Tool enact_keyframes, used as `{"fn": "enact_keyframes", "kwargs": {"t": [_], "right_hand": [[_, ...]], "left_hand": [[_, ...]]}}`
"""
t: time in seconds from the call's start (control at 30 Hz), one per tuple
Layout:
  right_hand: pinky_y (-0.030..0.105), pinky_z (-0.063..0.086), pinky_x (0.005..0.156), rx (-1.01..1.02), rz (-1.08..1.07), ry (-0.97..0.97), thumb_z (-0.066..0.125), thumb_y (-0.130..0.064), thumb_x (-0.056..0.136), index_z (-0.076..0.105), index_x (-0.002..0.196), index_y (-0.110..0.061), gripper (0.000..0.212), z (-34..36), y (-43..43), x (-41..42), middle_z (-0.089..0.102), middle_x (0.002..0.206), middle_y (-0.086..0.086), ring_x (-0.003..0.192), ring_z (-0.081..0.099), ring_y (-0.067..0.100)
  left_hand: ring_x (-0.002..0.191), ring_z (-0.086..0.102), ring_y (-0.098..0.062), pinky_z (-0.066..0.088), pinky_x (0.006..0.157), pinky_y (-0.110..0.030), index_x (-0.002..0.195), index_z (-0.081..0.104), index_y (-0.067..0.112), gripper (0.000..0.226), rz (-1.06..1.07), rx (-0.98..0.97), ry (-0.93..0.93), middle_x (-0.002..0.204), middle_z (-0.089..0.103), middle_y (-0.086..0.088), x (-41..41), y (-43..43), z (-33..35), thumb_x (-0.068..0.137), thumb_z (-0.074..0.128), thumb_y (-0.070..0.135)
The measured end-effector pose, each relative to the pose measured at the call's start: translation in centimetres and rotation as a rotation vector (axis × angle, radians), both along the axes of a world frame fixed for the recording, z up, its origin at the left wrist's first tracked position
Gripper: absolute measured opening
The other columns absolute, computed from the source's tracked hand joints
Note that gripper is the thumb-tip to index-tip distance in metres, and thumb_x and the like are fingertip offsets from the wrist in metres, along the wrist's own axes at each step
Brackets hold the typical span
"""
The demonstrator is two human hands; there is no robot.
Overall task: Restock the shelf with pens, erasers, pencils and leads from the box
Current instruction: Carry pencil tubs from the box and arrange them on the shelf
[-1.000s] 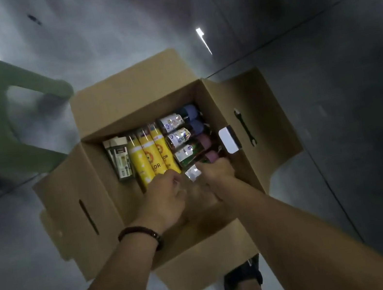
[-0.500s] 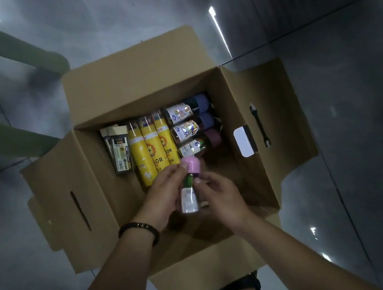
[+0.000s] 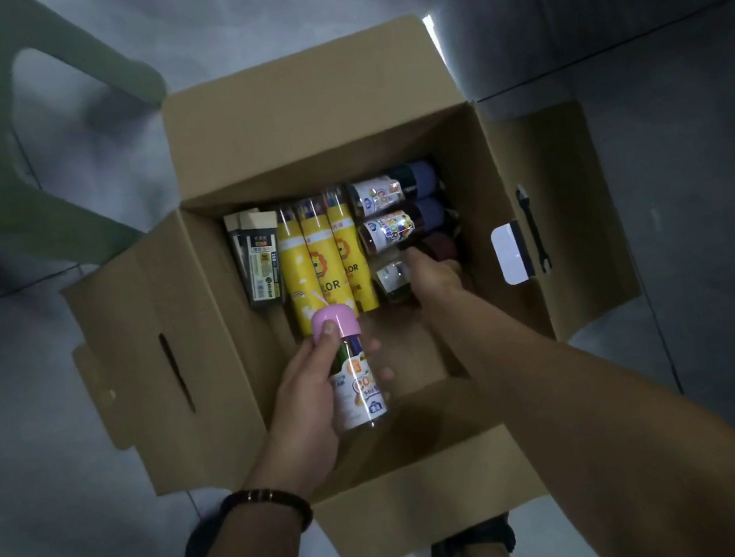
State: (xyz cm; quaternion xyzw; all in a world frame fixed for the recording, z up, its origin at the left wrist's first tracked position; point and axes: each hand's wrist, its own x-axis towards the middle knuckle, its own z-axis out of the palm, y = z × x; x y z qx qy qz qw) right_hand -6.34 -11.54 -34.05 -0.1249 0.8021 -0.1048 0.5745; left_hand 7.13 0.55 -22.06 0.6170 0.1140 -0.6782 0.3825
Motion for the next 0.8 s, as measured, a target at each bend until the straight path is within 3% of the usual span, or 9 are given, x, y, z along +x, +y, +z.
{"fn": "enact_keyframes", "kwargs": {"t": [0.07,0.13,0.23,0.3,0.47,0.57,0.63,0.7,0.8], "right_hand": [[0.052,0.062,0.092,-0.001,0.011,-0.016,0.078,-0.045,0.076,0.053,0.139,-0.008,0.078,2.0,1.2,-0.7,0.067,0.126,0.015,0.107,0.070,0.035],[0.043,0.063,0.071,-0.040,0.025,-0.125,0.081,-0.041,0.068,0.064,0.129,-0.014,0.069,5.6,2.8,-1.7,0.074,0.113,0.013,0.095,0.075,0.031],[0.030,0.052,0.058,0.033,0.166,-0.373,0.076,-0.026,0.088,0.068,0.119,-0.018,0.033,15.2,4.7,-2.7,0.075,0.090,0.005,0.073,0.071,0.020],[0.030,0.050,0.062,0.025,0.276,-0.439,0.069,-0.020,0.097,0.067,0.123,-0.012,0.028,21.9,5.4,-3.6,0.075,0.095,0.011,0.076,0.070,0.023],[0.051,0.057,0.083,-0.093,0.475,-0.529,0.071,-0.018,0.097,0.063,0.126,-0.008,0.032,40.8,4.5,-1.4,0.071,0.121,0.028,0.099,0.072,0.038],[0.055,0.056,0.092,-0.173,0.637,-0.603,0.062,-0.019,0.104,0.067,0.130,-0.019,0.026,53.5,4.7,1.8,0.073,0.124,0.020,0.110,0.072,0.040],[0.047,0.060,0.089,-0.208,0.702,-0.645,0.056,-0.023,0.108,0.068,0.132,-0.026,0.027,61.8,5.4,3.7,0.075,0.127,0.012,0.116,0.072,0.035],[0.037,0.062,0.085,-0.242,0.743,-0.648,0.054,-0.025,0.110,0.068,0.131,-0.035,0.027,69.2,6.7,5.4,0.076,0.127,0.005,0.116,0.074,0.027],[0.042,0.064,0.087,-0.330,0.853,-0.673,0.050,-0.023,0.111,0.067,0.137,-0.032,0.032,77.6,9.4,8.1,0.077,0.126,0.003,0.114,0.075,0.026]], "left_hand": [[0.075,0.071,-0.030,0.060,0.070,-0.043,0.124,0.066,0.006,0.063,0.079,0.055,0.033,0.098,0.073,-0.014,0.1,1.1,1.5,0.081,0.067,0.052],[0.071,0.069,-0.026,0.062,0.065,-0.041,0.121,0.067,0.006,0.066,0.096,0.116,0.007,0.088,0.069,-0.012,0.4,2.4,3.7,0.078,0.067,0.056],[0.068,0.069,-0.022,0.058,0.063,-0.035,0.115,0.073,0.009,0.064,0.121,0.140,-0.026,0.087,0.072,-0.010,0.9,4.5,9.2,0.081,0.061,0.062],[0.071,0.071,-0.022,0.055,0.061,-0.032,0.113,0.076,0.013,0.062,0.106,0.112,-0.049,0.096,0.076,-0.010,1.8,5.2,14.4,0.086,0.057,0.065],[0.077,0.070,-0.025,0.053,0.069,-0.036,0.132,0.069,0.025,0.051,0.152,-0.074,-0.076,0.115,0.079,-0.011,4.8,4.7,31.4,0.093,0.059,0.058],[0.074,0.069,-0.028,0.052,0.067,-0.036,0.125,0.070,0.023,0.044,0.193,-0.173,-0.172,0.114,0.077,-0.019,5.7,4.9,42.6,0.091,0.066,0.050],[0.080,0.068,-0.030,0.054,0.066,-0.036,0.117,0.073,0.022,0.034,0.243,-0.212,-0.214,0.117,0.074,-0.025,6.4,5.7,49.8,0.097,0.064,0.048],[0.082,0.068,-0.030,0.056,0.068,-0.039,0.117,0.071,0.017,0.041,0.303,-0.230,-0.254,0.108,0.072,-0.027,7.1,6.9,56.4,0.096,0.064,0.051],[0.072,0.071,-0.026,0.057,0.062,-0.035,0.113,0.075,0.020,0.039,0.374,-0.295,-0.364,0.092,0.075,-0.015,8.1,9.6,65.3,0.097,0.062,0.053]]}}
